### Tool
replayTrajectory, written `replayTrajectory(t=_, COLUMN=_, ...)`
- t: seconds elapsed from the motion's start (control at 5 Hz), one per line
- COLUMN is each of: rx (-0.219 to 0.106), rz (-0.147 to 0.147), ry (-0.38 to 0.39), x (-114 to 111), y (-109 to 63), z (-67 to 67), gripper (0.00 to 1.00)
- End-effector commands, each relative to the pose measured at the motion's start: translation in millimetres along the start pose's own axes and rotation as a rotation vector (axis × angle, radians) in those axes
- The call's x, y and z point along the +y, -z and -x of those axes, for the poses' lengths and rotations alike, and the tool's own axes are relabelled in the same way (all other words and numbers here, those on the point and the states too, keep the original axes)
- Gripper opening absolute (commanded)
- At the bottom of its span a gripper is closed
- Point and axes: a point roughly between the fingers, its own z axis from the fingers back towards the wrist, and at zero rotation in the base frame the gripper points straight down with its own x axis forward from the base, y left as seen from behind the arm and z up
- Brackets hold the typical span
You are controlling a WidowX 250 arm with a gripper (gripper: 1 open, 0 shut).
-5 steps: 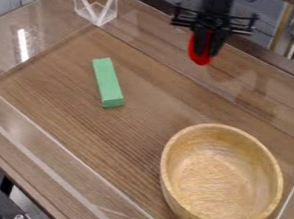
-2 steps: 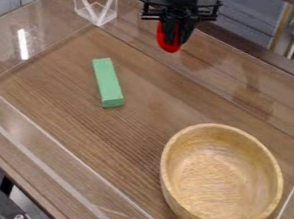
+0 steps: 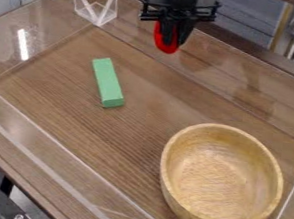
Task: Move the red fruit to the left
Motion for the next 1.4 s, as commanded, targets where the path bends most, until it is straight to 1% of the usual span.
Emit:
replayTrajectory(t=0.0, rx=-0.038, rz=0.038, ry=0.019, x=-2, y=-20.2, z=-17.5, gripper=0.00)
replayTrajectory(t=0.4, rx=-0.021, rz=0.013, ry=-0.047, x=-2, y=-10.6, z=-17.5, gripper=0.00)
replayTrajectory(t=0.8, rx=0.000, rz=0.022, ry=-0.006, x=1, y=-19.5, z=-21.1, gripper=0.00)
replayTrajectory(t=1.2, rx=0.017, rz=0.002, ry=-0.060, x=5, y=-8.3, z=-12.5, gripper=0.00)
